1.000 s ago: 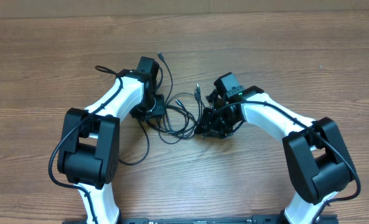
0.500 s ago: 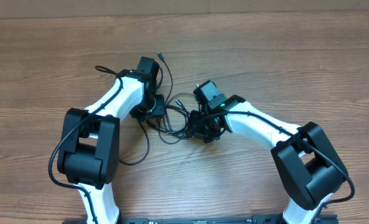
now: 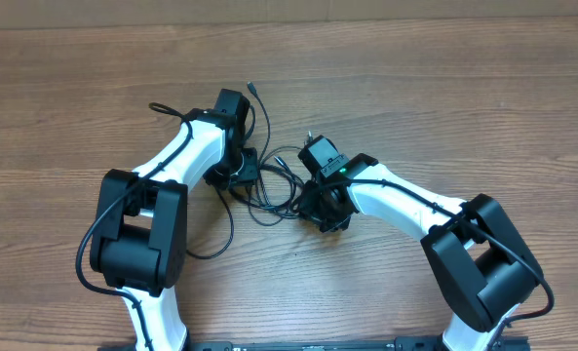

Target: Untangle cables

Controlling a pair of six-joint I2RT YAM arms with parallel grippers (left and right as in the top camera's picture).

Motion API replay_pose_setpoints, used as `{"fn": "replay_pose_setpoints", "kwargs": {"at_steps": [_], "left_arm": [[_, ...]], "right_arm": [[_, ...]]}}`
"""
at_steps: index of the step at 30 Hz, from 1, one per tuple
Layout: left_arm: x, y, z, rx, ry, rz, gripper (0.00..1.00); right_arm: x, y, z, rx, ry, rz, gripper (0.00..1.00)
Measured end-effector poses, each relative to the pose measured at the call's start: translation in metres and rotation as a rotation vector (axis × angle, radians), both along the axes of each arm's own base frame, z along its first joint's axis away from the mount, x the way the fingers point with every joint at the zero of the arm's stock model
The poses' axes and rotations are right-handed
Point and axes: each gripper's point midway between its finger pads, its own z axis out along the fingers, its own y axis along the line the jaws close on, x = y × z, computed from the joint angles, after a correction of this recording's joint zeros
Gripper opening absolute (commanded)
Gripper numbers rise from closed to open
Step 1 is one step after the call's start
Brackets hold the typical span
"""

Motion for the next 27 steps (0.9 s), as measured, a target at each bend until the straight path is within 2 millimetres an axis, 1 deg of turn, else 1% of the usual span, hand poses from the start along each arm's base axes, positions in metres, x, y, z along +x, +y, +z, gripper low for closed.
{"fn": "replay_pose_setpoints", "kwargs": {"at_steps": [1,2,3,4,5,6,9,11,13,15,16,17,18,21,24,27], "left_arm": [[0.0,0.0,0.0,0.0,0.0,0.002,0.36],[0.0,0.0,0.0,0.0,0.0,0.004,0.36],[0.0,0.0,0.0,0.0,0.0,0.007,0.36],[0.0,0.0,0.0,0.0,0.001,0.01,0.36],[0.0,0.0,0.0,-0.001,0.001,0.014,0.36],[0.0,0.0,0.0,-0.001,0.001,0.014,0.36],[-0.001,0.0,0.0,0.0,0.004,0.017,0.36],[-0.001,0.001,0.0,0.003,0.006,0.017,0.37],[-0.001,0.001,0.0,0.004,0.006,0.017,0.38],[-0.001,0.001,0.0,0.003,0.005,0.016,0.44],[-0.001,0.001,0.0,0.003,0.003,0.017,0.45],[-0.001,0.001,0.0,0.003,0.003,0.017,0.44],[-0.001,0.0,0.0,0.002,0.002,0.016,0.43],[-0.001,0.0,0.0,0.01,0.0,0.013,0.39],[-0.001,0.001,0.0,0.014,0.001,0.014,0.38],[-0.001,0.001,0.0,0.015,0.0,0.013,0.39]], "right_arm": [[0.001,0.0,0.0,-0.001,-0.002,-0.006,0.47],[0.001,0.0,0.0,-0.001,-0.002,-0.009,0.48],[0.001,0.001,0.001,0.003,-0.002,-0.011,0.46],[0.001,0.002,0.001,0.007,-0.002,-0.006,0.39],[0.0,0.002,0.001,0.011,0.002,-0.002,0.36],[-0.002,0.002,0.002,0.013,0.009,0.008,0.36],[-0.02,-0.009,0.004,-0.045,0.107,0.029,0.37],[-0.024,-0.015,0.012,-0.09,0.144,0.036,0.43],[-0.015,-0.015,0.026,-0.112,0.126,0.042,0.46],[0.002,-0.007,0.043,-0.103,0.069,0.048,0.49],[0.009,-0.003,0.048,-0.091,0.042,0.047,0.51],[0.017,0.002,0.053,-0.078,0.011,0.043,0.56],[0.021,0.003,0.054,-0.075,-0.003,0.043,0.56],[0.022,0.004,0.052,-0.086,-0.008,0.022,0.58],[0.017,0.007,0.042,-0.118,0.002,0.012,0.59],[0.011,0.014,0.028,-0.146,0.02,0.021,0.63]]}}
